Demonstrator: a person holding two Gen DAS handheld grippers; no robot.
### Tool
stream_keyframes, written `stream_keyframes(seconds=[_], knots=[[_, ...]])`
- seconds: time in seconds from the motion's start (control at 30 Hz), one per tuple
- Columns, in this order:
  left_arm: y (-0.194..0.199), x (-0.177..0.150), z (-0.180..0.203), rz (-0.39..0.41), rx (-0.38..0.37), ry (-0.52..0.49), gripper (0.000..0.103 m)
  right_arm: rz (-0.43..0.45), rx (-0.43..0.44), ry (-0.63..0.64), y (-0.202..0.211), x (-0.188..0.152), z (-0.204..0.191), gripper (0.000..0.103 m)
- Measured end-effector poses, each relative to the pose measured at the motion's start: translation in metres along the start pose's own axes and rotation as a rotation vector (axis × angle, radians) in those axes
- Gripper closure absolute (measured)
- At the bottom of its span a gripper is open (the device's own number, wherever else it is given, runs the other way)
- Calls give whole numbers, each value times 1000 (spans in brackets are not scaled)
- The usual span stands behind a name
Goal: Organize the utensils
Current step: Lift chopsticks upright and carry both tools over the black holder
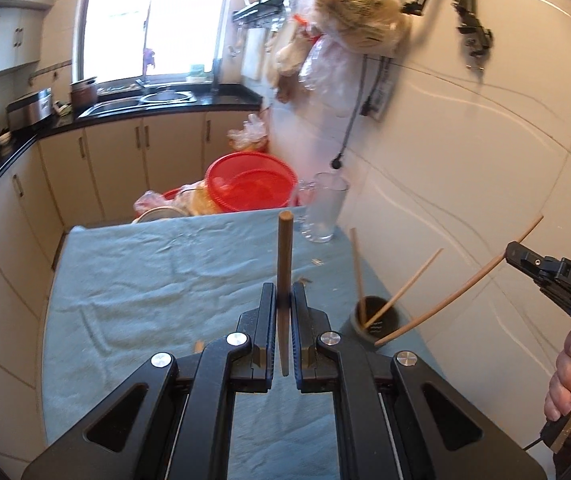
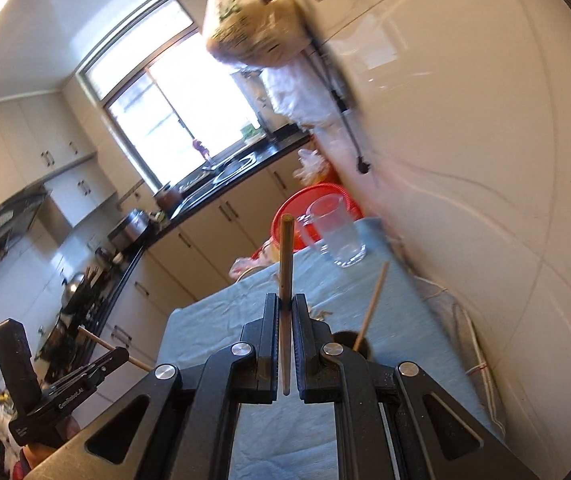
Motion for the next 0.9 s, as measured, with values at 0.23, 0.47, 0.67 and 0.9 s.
stream_keyframes(seconds=[0.23, 0.47, 0.67, 0.9], knots=[[-7, 27, 43, -11, -75, -41, 97, 34, -21, -36, 20, 10, 26, 96], [-17, 50, 78, -8, -104, -76, 97, 46, -33, -53, 25, 21, 47, 96], [-32, 64, 99, -14, -113, -90, 97, 41, -40, -57, 19, 30, 57, 96], [-56, 67, 111, -44, -112, -103, 97, 14, -55, -40, 1, 39, 65, 96]])
Point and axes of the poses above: each gripper's, at about its wrist camera, not at the fingertips, and y roughly against the way its jaws point, z to its right, x to its top, the point moved 9 cm from there along -y, roughly the way its jaws point, and after that the axes turned 12 degrees about -z, right-handed, at the moved point
